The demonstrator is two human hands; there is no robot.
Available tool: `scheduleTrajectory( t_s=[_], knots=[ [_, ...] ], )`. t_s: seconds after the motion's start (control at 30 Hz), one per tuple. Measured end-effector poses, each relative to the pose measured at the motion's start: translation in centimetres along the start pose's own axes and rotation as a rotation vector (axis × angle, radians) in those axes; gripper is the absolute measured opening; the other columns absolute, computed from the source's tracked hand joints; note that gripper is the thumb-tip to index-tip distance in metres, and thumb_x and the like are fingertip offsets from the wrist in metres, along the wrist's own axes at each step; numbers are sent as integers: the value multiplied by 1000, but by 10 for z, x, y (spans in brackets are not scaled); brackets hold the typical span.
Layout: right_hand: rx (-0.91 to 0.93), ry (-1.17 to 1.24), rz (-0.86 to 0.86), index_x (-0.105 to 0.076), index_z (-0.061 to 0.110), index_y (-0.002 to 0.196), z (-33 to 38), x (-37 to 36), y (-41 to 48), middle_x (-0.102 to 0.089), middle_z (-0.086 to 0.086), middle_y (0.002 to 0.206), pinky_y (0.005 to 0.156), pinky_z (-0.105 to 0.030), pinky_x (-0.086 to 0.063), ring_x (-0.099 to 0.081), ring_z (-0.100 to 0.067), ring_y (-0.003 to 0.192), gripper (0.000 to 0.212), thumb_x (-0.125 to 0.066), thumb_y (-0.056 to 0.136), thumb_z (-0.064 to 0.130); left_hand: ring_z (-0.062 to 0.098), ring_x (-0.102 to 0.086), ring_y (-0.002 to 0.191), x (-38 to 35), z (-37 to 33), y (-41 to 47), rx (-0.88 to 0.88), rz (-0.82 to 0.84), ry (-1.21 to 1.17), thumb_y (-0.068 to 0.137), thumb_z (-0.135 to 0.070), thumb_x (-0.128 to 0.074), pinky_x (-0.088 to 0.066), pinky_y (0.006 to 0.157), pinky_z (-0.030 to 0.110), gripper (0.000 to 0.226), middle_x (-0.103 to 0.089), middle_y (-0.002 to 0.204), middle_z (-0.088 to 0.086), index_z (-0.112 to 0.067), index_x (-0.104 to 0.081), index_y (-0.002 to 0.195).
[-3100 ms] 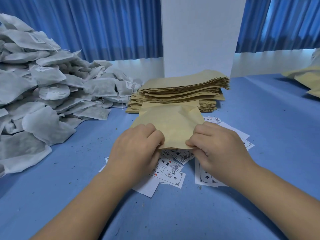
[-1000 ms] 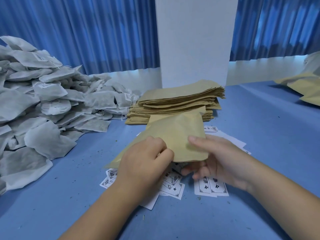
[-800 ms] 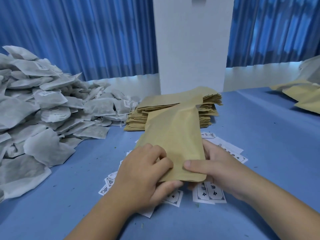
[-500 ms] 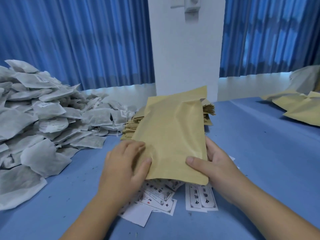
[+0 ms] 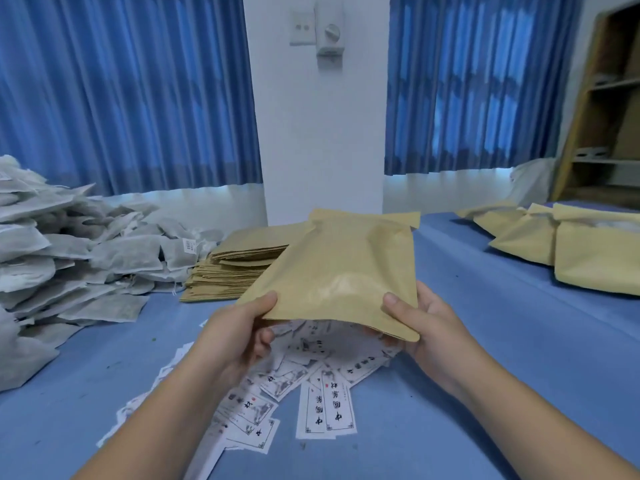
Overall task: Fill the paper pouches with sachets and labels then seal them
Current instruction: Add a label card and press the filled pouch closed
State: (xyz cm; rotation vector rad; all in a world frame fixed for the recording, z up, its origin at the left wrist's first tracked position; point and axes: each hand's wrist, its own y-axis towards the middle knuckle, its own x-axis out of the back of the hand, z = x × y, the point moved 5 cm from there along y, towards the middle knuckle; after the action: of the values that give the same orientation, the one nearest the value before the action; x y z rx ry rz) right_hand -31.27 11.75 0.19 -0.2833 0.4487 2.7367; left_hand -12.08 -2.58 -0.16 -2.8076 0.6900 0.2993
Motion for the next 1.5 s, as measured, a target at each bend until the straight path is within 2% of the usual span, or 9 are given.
scheduleTrajectory(
  t_s=[0.1, 0.27, 0.57, 0.7, 0.77, 0.83, 1.0, 1.2, 1.5],
  knots=[
    [-27, -58, -5, -54, 15, 122, 12, 35, -9, -69, -10, 107, 63, -31, -52, -67, -27, 83, 49, -69, 76, 21, 9, -40, 35, -41, 0, 11, -47, 44, 39, 90, -20, -64, -31, 32, 16, 12, -52, 55, 0, -10, -58, 91],
    [-102, -37, -30, -51, 17, 125, 33, 92, -31, -70, -3, 106, 53, -23, -51, -70, -28, 83, 54, -71, 76, 10, 10, -45, 33, -128, 8, 26, -63, 148, 14, 96, -22, -56, -36, 33, 17, 11, -54, 61, 2, -12, -56, 91],
    [-53, -2, -297, -52, 19, 122, 77, 194, -57, -64, -5, 68, 43, -22, -47, -60, -20, 50, 50, -52, 85, -14, 12, -62, 42, -269, 56, 39, 141, 375, -159, 97, -11, -53, -47, 38, 17, 12, -65, 58, 8, -3, -55, 89],
    [170, 209, -439, -46, 14, 130, 117, 231, -44, -69, -15, 97, 71, -26, -58, -71, -26, 85, 50, -50, 89, -13, 24, -69, 73, -332, 46, 47, 153, 455, -342, 98, -2, -48, -57, 61, 26, 16, -61, 96, 17, 9, -55, 108],
    [262, 372, -614, -24, 11, 148, 127, 255, -40, -60, -18, 110, 85, -30, -55, -66, -30, 105, 68, -52, 90, -10, 31, -63, 96, -353, 49, 48, 160, 437, -344, 98, -7, -49, -53, 78, 36, 31, -55, 118, 18, 5, -48, 127],
    [244, 416, -731, -19, 7, 149, 122, 270, -39, -57, -19, 116, 85, -31, -56, -65, -30, 105, 68, -54, 92, -6, 34, -62, 101, -361, 57, 44, 187, 433, -321, 98, -11, -49, -52, 79, 40, 37, -51, 127, 19, -1, -45, 132],
    [-1, 258, -669, -51, 1, 111, 72, 253, -28, -60, -20, 101, 66, -31, -59, -72, -26, 74, 21, -55, 91, -1, 28, -72, 74, -335, 71, 40, 216, 442, -216, 93, -13, -52, -53, 57, 33, 21, -63, 105, 11, -7, -56, 113],
    [-173, 159, -503, -60, 1, 110, 26, 174, 7, -62, -14, 90, 61, -30, -54, -65, -23, 62, 19, -54, 93, 7, 19, -64, 65, -248, 44, 44, 157, 315, -122, 91, -15, -55, -47, 54, 26, 8, -62, 87, 3, -12, -62, 94],
    [-278, 106, -203, -62, 3, 108, -20, 22, 60, -64, -12, 83, 53, -28, -51, -63, -21, 58, 17, -53, 93, 5, 14, -58, 57, -69, -11, 45, 19, 110, 38, 89, -15, -60, -42, 52, 24, 9, -65, 73, -1, -12, -67, 94]
  ],
)
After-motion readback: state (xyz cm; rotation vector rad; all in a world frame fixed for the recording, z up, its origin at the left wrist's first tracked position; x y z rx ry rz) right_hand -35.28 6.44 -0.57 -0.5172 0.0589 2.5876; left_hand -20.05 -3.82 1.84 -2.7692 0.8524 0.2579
